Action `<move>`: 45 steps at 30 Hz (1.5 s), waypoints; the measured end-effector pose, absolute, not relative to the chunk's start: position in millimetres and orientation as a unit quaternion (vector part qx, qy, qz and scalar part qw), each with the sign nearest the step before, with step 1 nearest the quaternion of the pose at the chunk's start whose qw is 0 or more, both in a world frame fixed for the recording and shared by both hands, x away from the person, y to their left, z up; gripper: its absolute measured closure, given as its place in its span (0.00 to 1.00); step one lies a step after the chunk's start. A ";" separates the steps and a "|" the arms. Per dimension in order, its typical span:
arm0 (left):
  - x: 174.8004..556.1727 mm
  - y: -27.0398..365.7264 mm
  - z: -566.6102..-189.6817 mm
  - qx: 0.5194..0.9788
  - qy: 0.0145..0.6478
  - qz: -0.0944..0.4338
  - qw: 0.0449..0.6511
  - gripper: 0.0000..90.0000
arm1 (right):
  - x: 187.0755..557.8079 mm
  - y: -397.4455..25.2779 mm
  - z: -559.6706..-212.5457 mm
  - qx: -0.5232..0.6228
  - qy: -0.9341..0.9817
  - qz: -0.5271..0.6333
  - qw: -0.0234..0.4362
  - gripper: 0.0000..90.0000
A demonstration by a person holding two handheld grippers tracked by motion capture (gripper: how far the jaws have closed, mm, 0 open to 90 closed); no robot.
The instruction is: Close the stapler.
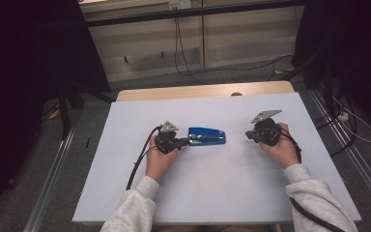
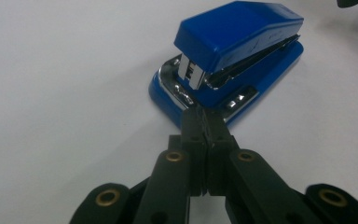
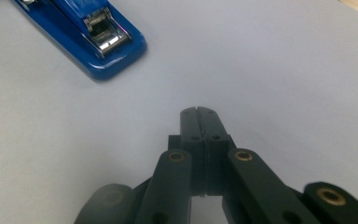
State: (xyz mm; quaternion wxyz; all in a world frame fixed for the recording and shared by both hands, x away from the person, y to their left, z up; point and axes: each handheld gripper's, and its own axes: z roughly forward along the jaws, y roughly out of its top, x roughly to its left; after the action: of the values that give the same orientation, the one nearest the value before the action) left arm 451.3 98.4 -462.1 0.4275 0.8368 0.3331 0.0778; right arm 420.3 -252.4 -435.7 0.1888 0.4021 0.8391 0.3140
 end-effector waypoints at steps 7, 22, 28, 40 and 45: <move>452.5 100.0 -462.4 0.837 0.334 0.078 0.425 0.97 | 417.9 -251.2 -435.3 0.401 0.839 0.320 0.182 0.97; 436.9 138.4 -436.7 0.807 0.355 0.083 0.464 0.41 | 390.1 -248.1 -428.9 0.431 0.809 0.376 0.136 0.38; 420.8 155.7 -430.8 0.812 0.349 0.083 0.461 0.27 | 365.6 -243.1 -423.7 0.414 0.817 0.377 0.140 0.27; 394.9 186.3 -427.0 0.807 0.345 0.087 0.471 0.18 | 339.5 -247.4 -422.3 0.408 0.821 0.376 0.132 0.21; 387.5 196.4 -428.6 0.812 0.344 0.093 0.463 0.15 | 332.4 -248.4 -422.6 0.400 0.829 0.366 0.136 0.19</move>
State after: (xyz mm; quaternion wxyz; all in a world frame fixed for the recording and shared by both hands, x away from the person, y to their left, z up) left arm 387.5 196.4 -428.6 0.4629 0.8118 0.3435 0.0930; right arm 332.4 -248.4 -422.6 0.1362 0.3997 0.8291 0.3665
